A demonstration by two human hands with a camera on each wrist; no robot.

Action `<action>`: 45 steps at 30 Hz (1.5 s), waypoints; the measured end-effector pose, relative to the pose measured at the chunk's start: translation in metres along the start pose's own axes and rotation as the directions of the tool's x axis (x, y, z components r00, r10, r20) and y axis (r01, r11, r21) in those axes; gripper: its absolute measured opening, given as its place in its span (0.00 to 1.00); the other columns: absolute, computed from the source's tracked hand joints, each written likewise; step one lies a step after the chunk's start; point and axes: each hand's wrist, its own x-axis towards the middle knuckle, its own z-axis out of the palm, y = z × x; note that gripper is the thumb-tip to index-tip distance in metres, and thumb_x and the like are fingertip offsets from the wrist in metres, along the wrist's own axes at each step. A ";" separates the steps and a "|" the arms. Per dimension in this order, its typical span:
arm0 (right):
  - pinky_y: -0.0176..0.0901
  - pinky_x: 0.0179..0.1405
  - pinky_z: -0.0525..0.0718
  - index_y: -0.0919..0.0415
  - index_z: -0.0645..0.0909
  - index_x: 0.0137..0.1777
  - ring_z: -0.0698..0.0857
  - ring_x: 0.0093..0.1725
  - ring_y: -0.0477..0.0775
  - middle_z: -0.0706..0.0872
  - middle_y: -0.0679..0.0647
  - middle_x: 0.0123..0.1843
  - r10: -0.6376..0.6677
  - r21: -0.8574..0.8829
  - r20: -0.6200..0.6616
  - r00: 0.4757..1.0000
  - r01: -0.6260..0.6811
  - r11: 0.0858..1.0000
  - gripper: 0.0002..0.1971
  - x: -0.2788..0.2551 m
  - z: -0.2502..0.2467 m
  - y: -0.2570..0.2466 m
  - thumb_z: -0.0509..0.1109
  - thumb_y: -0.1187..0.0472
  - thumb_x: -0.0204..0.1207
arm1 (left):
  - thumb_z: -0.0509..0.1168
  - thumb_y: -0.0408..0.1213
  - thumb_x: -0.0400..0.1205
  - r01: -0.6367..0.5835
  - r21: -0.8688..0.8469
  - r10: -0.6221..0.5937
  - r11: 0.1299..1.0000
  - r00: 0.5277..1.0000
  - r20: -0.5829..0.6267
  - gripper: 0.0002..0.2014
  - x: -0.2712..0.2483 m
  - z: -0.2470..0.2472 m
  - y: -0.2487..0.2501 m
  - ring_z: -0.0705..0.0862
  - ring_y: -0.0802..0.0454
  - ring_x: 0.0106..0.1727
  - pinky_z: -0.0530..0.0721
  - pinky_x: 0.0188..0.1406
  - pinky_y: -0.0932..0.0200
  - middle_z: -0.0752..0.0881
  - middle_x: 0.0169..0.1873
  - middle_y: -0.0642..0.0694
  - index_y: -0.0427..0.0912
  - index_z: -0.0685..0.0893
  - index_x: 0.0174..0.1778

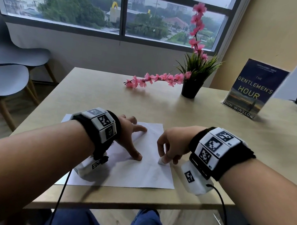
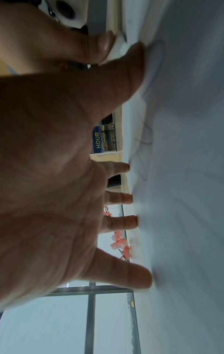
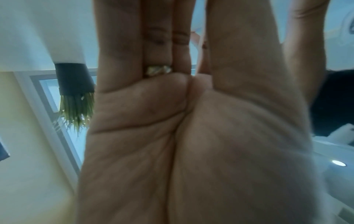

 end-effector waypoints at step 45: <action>0.34 0.30 0.77 0.55 0.84 0.49 0.83 0.30 0.46 0.88 0.50 0.32 -0.032 -0.030 -0.186 0.982 0.027 0.999 0.09 0.002 -0.003 -0.029 0.76 0.52 0.74 | 0.67 0.74 0.62 0.002 -0.042 0.000 0.999 0.999 0.036 0.54 -0.018 0.010 0.000 0.51 0.44 0.84 0.59 0.79 0.40 0.44 0.84 0.58 0.71 0.44 0.80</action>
